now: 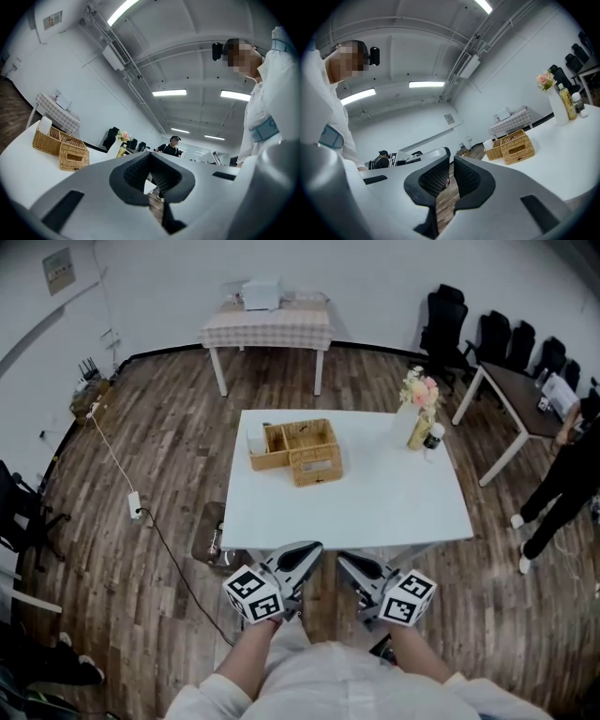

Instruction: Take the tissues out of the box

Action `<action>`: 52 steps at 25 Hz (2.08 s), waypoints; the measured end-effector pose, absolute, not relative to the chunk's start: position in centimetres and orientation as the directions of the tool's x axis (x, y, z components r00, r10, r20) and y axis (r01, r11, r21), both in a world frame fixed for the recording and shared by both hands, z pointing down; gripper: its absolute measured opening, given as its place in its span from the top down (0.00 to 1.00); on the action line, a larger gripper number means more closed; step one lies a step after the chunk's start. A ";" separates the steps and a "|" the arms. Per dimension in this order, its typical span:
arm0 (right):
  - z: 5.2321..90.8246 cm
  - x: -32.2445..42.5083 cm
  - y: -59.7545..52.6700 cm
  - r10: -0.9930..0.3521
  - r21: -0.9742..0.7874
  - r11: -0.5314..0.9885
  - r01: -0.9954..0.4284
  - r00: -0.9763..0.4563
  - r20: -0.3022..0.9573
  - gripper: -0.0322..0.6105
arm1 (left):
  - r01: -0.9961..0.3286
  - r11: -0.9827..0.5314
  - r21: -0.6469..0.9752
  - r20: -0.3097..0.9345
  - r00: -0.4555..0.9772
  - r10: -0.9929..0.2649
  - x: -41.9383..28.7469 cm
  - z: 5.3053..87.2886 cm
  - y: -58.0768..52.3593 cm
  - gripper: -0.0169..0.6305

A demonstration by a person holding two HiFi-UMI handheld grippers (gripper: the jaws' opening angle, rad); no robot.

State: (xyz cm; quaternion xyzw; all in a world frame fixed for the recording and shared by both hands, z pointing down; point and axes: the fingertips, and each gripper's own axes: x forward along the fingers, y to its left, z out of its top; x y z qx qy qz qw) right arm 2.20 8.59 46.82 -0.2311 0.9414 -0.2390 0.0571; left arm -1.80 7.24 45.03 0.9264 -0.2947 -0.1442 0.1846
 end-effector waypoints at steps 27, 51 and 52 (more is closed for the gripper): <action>44.8 -5.9 -14.8 -0.424 -0.467 0.787 -0.403 -0.903 0.065 0.89 | -0.588 -0.633 0.503 -0.067 0.704 -0.707 -12.0 44.4 -13.5 0.97; 46.8 -5.1 -21.5 -0.316 -0.525 0.804 -0.280 -0.949 0.024 0.89 | -0.799 -0.411 0.440 0.121 0.506 -0.854 -14.5 47.6 -20.8 0.93; 46.9 -5.1 -21.6 -0.313 -0.522 0.806 -0.280 -0.949 0.027 0.89 | -0.803 -0.403 0.439 0.127 0.499 -0.857 -14.7 47.7 -21.0 0.88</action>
